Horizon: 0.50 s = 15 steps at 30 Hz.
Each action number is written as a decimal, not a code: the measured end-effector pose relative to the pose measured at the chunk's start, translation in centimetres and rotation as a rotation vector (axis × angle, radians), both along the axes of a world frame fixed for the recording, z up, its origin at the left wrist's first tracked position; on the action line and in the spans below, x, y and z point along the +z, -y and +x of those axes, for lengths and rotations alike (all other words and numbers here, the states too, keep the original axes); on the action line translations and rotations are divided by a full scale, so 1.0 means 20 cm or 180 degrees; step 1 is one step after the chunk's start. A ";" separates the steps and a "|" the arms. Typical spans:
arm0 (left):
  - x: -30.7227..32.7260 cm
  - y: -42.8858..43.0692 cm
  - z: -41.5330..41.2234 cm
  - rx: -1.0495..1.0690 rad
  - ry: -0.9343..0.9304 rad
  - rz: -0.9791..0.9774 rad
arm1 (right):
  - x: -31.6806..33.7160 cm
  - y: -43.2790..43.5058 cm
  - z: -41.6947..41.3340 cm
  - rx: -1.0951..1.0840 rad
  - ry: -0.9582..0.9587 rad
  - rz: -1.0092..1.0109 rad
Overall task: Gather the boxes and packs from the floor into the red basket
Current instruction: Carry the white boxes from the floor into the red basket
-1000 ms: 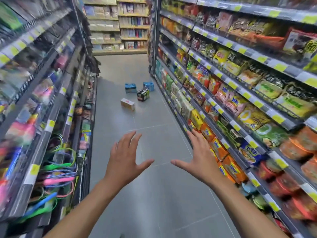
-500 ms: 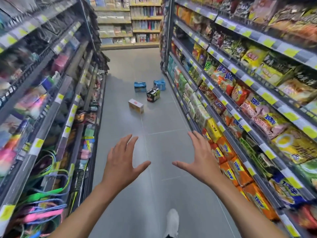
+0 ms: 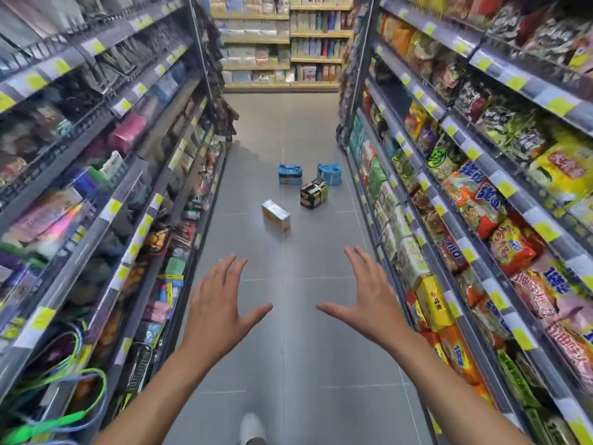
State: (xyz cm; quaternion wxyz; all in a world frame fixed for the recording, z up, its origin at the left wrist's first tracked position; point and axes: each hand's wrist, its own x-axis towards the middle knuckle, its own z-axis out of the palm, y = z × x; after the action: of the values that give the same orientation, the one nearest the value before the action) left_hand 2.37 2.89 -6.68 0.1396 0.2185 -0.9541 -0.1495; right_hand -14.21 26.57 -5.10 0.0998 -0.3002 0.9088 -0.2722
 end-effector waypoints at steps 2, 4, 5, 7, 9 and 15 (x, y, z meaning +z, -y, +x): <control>-0.02 0.09 -0.11 0.0045 0.0000 -0.0043 | 0.00 0.09 -0.12 0.0038 -0.0001 0.0019; -0.04 0.18 -0.22 0.0073 0.0018 -0.0082 | -0.02 0.18 -0.24 0.0069 0.0004 0.0027; -0.05 0.24 -0.29 0.0094 0.0013 -0.0088 | -0.03 0.24 -0.31 0.0085 -0.0009 0.0038; -0.07 0.35 -0.42 0.0135 -0.0013 -0.0056 | -0.04 0.35 -0.43 0.0076 -0.0018 0.0047; -0.08 0.51 -0.57 0.0174 -0.0025 -0.0021 | -0.06 0.49 -0.58 0.0058 0.0013 0.0045; -0.06 1.01 -1.01 0.0118 -0.0018 0.0071 | -0.02 0.96 -1.00 0.0036 0.0033 0.0096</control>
State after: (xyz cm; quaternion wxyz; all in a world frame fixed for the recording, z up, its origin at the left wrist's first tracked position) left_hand -17.85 -17.29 -7.89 0.1426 0.2373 -0.9478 -0.1581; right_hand -34.14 7.46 -5.48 0.1106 -0.3024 0.9105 -0.2594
